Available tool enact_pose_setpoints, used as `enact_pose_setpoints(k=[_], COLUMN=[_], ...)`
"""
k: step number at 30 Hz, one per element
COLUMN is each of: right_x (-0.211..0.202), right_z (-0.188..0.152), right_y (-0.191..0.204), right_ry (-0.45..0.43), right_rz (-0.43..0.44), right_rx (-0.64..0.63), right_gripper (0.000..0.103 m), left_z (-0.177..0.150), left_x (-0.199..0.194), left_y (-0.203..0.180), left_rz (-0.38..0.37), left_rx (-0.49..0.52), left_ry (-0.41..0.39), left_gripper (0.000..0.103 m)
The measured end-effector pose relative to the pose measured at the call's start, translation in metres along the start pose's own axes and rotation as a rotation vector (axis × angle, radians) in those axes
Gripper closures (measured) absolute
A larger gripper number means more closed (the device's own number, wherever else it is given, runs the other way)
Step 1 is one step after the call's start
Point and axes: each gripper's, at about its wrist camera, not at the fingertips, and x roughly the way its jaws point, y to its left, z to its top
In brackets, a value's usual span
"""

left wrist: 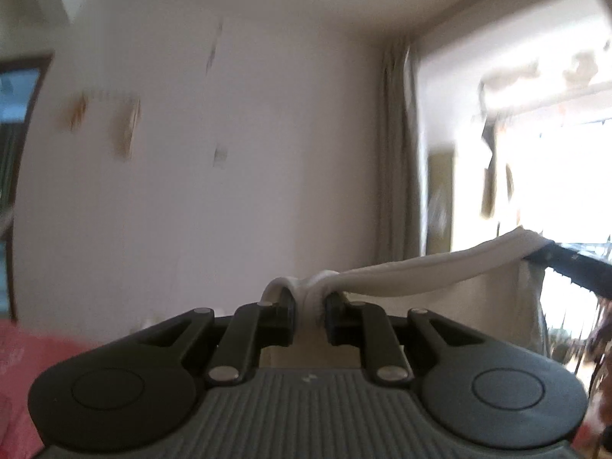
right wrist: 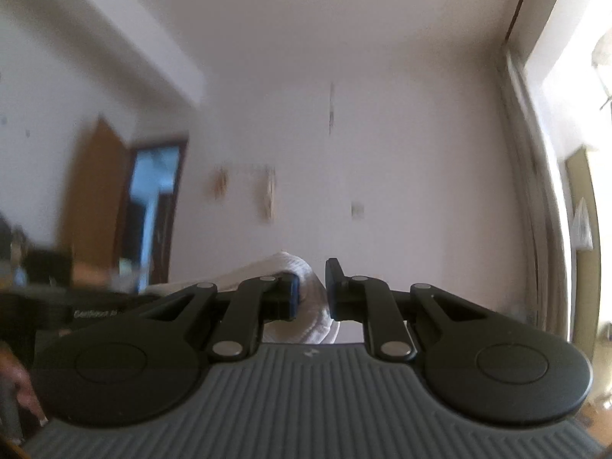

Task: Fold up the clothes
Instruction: 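Lift the white sweatshirt high with both grippers and shake it out, then lower the sweatshirt onto the bed and open both grippers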

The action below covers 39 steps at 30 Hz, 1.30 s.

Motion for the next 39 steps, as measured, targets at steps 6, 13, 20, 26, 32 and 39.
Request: enact_pose_setpoints(k=[6,13,20,26,32,39], right_x=[0.087,0.163,0.214,0.258,0.302,0.354], right_z=[-0.067,-0.148,-0.193,-0.233,-0.272,-0.387], right_y=[-0.015,-0.023,-0.032,-0.040,-0.049,-0.080], right_ry=[0.275,0.389,0.425,0.456,0.487,0.937], right_rz=[0.016,-0.042,-0.050,-0.056,-0.062,-0.078], right_rx=[0.104,0.042,0.013,-0.012,-0.037,0.151], right_gripper=[0.091,0.091,0.091,0.091,0.091,0.068], left_z=[-0.053,-0.097,-0.109,-0.128,-0.172,-0.269], left_x=[0.081,0.154,0.199,0.241,0.297,0.355], left_y=[0.032,0.045,0.047,0.057,0.072,0.094], left_rz=[0.061,0.126,0.173,0.212,0.233,0.217], left_rx=[0.039,0.090,0.113,0.130,0.099,0.034], left_ry=[0.208,0.300,0.321,0.330,0.425,0.797], left_gripper=[0.087,0.087,0.087,0.087,0.087,0.043])
